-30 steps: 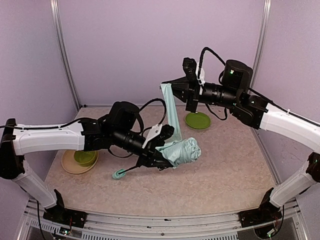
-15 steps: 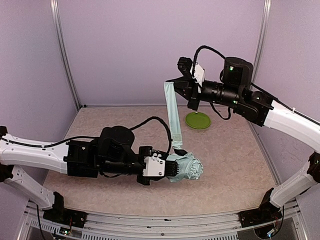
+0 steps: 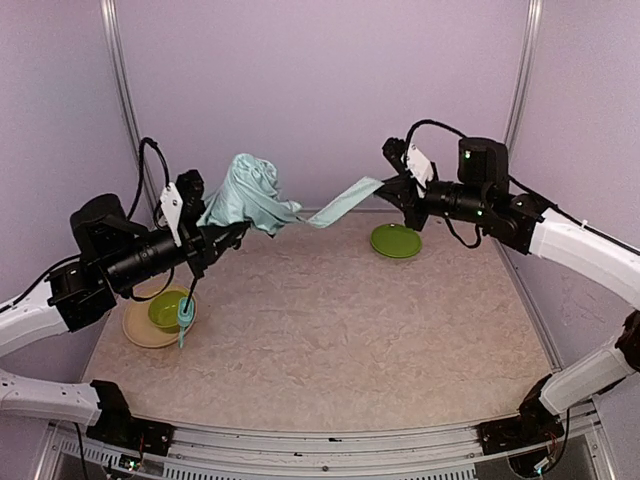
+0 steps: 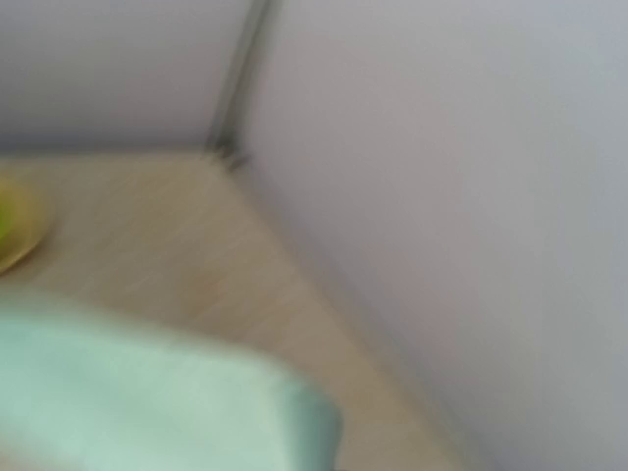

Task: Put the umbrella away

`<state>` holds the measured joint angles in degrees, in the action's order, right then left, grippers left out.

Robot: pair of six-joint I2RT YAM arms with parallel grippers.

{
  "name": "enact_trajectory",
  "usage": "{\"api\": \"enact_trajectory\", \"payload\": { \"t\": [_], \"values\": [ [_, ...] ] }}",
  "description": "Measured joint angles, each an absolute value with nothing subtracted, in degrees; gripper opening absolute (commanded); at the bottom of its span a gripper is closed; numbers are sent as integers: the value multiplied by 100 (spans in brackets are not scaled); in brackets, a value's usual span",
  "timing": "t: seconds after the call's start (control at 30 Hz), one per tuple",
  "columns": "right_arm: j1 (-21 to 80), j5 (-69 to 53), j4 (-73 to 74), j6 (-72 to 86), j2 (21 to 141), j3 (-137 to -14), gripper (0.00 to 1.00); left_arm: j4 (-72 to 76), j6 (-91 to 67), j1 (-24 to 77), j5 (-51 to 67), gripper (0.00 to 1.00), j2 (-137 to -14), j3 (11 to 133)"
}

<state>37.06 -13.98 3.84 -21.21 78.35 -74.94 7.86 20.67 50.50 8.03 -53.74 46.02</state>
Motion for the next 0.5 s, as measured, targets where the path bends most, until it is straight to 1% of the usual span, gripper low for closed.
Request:
{"api": "enact_trajectory", "payload": {
  "t": [0.07, 0.17, 0.27, 0.37, 0.5],
  "values": [
    [3728, -1747, 408, -1999, 7822, -6910, 0, 913, 1732, 4633, 631, 0, -5168, 4748],
    [3865, -2381, 534, -1938, 7891, -6145, 0, 932, 1437, 4169, 209, 0, -5223, 5098],
    [4416, -3157, 716, -2049, 7957, -5813, 0, 613, 1352, 3824, -154, 0, -5653, 5454],
    [4971, -4016, 985, -2139, 8055, -6005, 0, 117, 1457, 3566, -534, 0, -6298, 5861],
    [5269, -5000, 1616, -2099, 8337, -7089, 0, -519, 1767, 3444, -749, 0, -7229, 6250]
  ]
}}
